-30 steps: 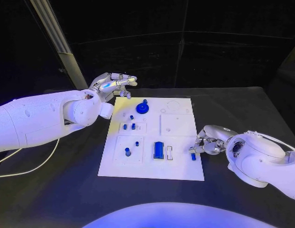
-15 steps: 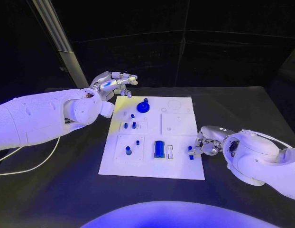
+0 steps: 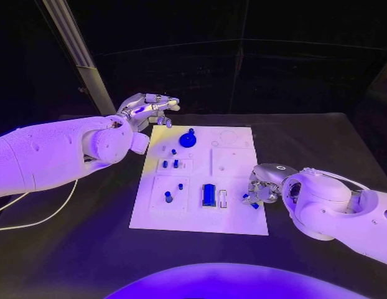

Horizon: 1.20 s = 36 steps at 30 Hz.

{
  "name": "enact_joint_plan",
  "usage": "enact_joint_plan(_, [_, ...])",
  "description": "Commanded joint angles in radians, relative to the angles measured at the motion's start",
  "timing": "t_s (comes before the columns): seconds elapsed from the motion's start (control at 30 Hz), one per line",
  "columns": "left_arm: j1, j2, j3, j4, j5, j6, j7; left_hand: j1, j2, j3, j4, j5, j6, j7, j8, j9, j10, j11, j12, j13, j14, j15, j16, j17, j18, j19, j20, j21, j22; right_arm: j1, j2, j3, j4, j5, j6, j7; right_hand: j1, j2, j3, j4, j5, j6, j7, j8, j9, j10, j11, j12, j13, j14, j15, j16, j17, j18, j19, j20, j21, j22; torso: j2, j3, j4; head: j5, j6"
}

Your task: Assemble the parts on the task board

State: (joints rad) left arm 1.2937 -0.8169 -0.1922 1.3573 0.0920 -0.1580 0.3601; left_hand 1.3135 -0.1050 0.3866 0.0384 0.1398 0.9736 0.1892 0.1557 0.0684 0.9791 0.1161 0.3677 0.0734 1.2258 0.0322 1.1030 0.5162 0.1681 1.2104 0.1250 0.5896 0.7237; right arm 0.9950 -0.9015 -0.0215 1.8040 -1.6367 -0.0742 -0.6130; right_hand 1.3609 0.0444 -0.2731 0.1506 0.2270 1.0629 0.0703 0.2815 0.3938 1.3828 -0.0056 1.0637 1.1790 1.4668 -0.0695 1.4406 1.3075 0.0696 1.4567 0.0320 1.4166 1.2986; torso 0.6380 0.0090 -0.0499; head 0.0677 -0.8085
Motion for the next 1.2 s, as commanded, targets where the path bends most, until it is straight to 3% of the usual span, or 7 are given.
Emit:
enact_joint_plan(0.03, [0.002, 0.0, 0.001, 0.001, -0.007, 0.011, 0.004, 0.012, -0.001, -0.001, -0.004, -0.002, -0.004, -0.001, 0.004, 0.0, -0.005, 0.001, 0.005, -0.001, -0.008, -0.003, 0.004, -0.001, 0.015, 0.004, 0.003, -0.003, -0.002, -0.004, 0.004, -0.003, -0.005, -0.052, 0.051, -0.012, 0.017, 0.002, 0.004, -0.012, 0.003, -0.006, -0.002, -0.008, -0.001, -0.001, -0.005, 0.001, -0.001, 0.061, -0.008, 0.002, 0.038, -0.012, 0.007, -0.001, 0.002, 0.0, 0.001, -0.0004, 0.0, 0.002, -0.002])
enact_joint_plan(0.23, [0.002, 0.0, 0.001, 0.0, -0.012, 0.011, 0.004, 0.012, -0.001, -0.001, -0.004, -0.002, -0.004, -0.001, 0.004, 0.0, -0.005, 0.001, 0.005, -0.001, -0.008, -0.003, 0.004, -0.001, 0.015, 0.004, 0.003, -0.003, -0.002, -0.005, 0.009, -0.003, -0.006, -0.069, 0.078, -0.02, 0.061, 0.013, 0.03, -0.04, 0.017, -0.018, 0.003, -0.028, -0.003, -0.01, -0.003, -0.012, -0.008, 0.061, -0.007, 0.001, 0.037, -0.012, 0.005, 0.0, 0.0, -0.002, 0.0, -0.0005, -0.0011, 0.002, -0.004])
enact_joint_plan(0.43, [0.002, 0.0, 0.001, 0.001, -0.013, 0.01, 0.004, 0.012, -0.001, -0.001, -0.004, -0.002, -0.004, -0.001, 0.004, 0.0, -0.005, 0.001, 0.005, -0.001, -0.008, -0.003, 0.004, -0.001, 0.015, 0.004, 0.003, -0.003, -0.002, -0.005, 0.01, -0.003, -0.006, -0.077, 0.107, -0.026, 0.101, 0.016, 0.066, -0.062, 0.121, -0.032, 0.014, -0.073, -0.028, -0.021, 0.004, -0.028, -0.015, 0.06, -0.002, -0.001, 0.038, -0.012, 0.004, 0.003, -0.001, -0.003, -0.001, -0.0005, 0.0005, 0.0, -0.006])
enact_joint_plan(0.6, [0.002, 0.0, 0.001, 0.001, -0.018, 0.009, 0.003, 0.013, 0.0, 0.0, -0.004, -0.002, -0.004, -0.001, 0.004, 0.0, -0.005, 0.001, 0.006, -0.002, -0.008, -0.003, 0.003, -0.003, 0.015, 0.004, 0.003, -0.004, -0.002, -0.005, 0.008, -0.003, -0.004, -0.081, 0.101, -0.033, 0.148, 0.029, 0.126, -0.086, 0.145, -0.021, 0.018, -0.099, -0.052, -0.029, 0.006, -0.039, -0.021, 0.06, 0.0, -0.001, 0.039, -0.012, 0.004, 0.006, 0.0, 0.0, -0.001, -0.0005, 0.0008, -0.002, -0.005])
enact_joint_plan(0.9, [0.002, 0.001, 0.001, 0.0, -0.02, 0.008, 0.003, 0.013, 0.0, 0.0, -0.004, -0.002, -0.004, -0.001, 0.004, 0.0, -0.005, 0.001, 0.006, -0.002, -0.008, -0.003, 0.003, -0.003, 0.015, 0.004, 0.003, -0.004, -0.002, -0.005, -0.006, -0.003, 0.022, -0.033, -0.041, -0.019, 0.071, 0.006, 0.202, -0.027, 0.228, 0.011, 0.011, -0.13, -0.082, -0.01, 0.001, -0.024, -0.01, 0.063, -0.002, 0.005, 0.051, -0.014, 0.01, 0.005, 0.006, 0.01, -0.001, -0.0002, 0.0013, -0.003, -0.003])
enact_joint_plan(1.03, [0.002, 0.002, 0.0, 0.0, -0.02, 0.008, 0.004, 0.013, 0.0, 0.0, -0.004, -0.002, -0.004, -0.001, 0.004, 0.0, -0.005, 0.001, 0.006, -0.002, -0.008, -0.003, 0.003, -0.003, 0.015, 0.004, 0.003, -0.004, -0.002, -0.005, -0.017, -0.003, 0.042, 0.033, -0.147, 0.004, 0.032, -0.029, 0.264, 0.018, 0.254, 0.032, 0.006, -0.141, -0.094, -0.005, -0.002, -0.024, -0.01, 0.064, -0.005, 0.006, 0.054, -0.014, 0.011, 0.001, 0.008, 0.014, 0.0, -0.0016, 0.0029, -0.005, -0.001])
enact_joint_plan(1.2, [0.002, 0.002, 0.0, 0.001, -0.02, 0.007, 0.004, 0.014, 0.0, 0.0, -0.005, -0.002, -0.004, -0.001, 0.005, 0.0, -0.005, 0.001, 0.006, -0.002, -0.008, -0.003, 0.004, -0.002, 0.015, 0.004, 0.003, -0.004, -0.002, -0.005, -0.021, -0.002, 0.054, 0.132, -0.22, 0.024, 0.011, -0.07, 0.346, 0.048, 0.279, 0.054, 0.002, -0.147, -0.1, 0.006, -0.006, -0.014, 0.0, 0.066, -0.009, 0.011, 0.063, -0.015, 0.013, -0.003, 0.011, 0.019, 0.001, -0.0012, 0.0028, -0.003, -0.003])
